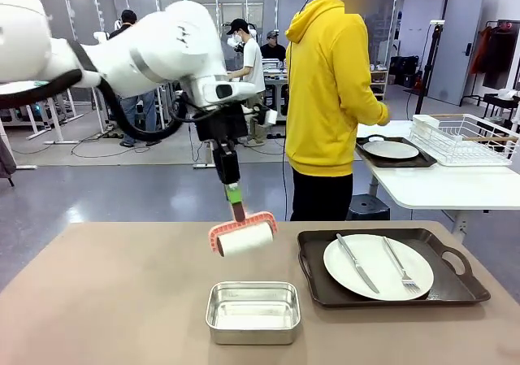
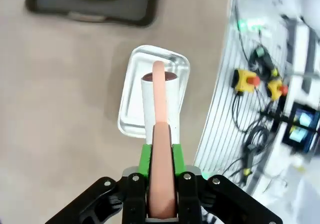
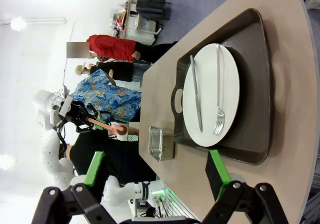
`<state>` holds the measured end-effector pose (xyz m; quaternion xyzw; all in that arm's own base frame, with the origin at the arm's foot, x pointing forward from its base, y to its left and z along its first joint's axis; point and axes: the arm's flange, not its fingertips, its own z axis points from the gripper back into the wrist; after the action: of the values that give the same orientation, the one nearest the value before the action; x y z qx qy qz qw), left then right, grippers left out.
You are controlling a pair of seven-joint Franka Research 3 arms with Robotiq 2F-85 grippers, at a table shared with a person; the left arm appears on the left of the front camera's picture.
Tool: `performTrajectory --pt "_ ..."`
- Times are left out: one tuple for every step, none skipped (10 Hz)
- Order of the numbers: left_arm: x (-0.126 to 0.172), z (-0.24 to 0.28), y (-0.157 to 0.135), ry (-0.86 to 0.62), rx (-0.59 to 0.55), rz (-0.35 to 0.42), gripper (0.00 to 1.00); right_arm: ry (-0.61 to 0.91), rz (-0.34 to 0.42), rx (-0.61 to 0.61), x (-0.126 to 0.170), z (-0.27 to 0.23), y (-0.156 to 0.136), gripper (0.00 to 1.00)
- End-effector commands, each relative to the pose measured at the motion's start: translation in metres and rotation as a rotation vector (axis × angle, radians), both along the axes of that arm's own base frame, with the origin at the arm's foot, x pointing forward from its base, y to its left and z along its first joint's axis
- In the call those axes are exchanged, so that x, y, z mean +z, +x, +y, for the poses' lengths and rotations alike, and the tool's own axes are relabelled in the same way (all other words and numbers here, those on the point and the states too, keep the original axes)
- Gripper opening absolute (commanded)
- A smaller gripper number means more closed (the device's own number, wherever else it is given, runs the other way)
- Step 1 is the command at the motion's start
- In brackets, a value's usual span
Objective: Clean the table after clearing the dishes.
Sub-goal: When the left (or right) Handle tray is removed, use the left hand (or right hand) to clean the left (or right) side of the table with the Lint Roller.
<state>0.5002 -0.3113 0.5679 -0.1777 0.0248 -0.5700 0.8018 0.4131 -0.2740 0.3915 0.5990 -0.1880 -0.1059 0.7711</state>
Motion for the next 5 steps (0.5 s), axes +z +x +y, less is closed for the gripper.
performTrajectory --pt "-0.017 0.024 -0.014 0.004 0.328 0.027 0.00 0.003 -0.008 0.004 0.003 0.001 -0.001 1.00" --pt "-0.019 0.039 -0.014 0.013 0.490 0.017 0.00 0.003 -0.008 0.004 0.003 0.001 -0.001 1.00" --pt "-0.024 0.056 -0.014 0.048 0.626 -0.016 0.00 0.003 -0.008 0.004 0.003 0.001 -0.001 1.00" --pt "-0.029 0.079 -0.015 0.095 0.850 -0.055 0.00 0.003 -0.008 0.004 0.003 0.001 -0.001 1.00" --pt "-0.035 0.090 -0.014 0.046 1.009 -0.015 0.00 0.003 -0.008 0.004 0.003 0.001 -0.001 1.00"
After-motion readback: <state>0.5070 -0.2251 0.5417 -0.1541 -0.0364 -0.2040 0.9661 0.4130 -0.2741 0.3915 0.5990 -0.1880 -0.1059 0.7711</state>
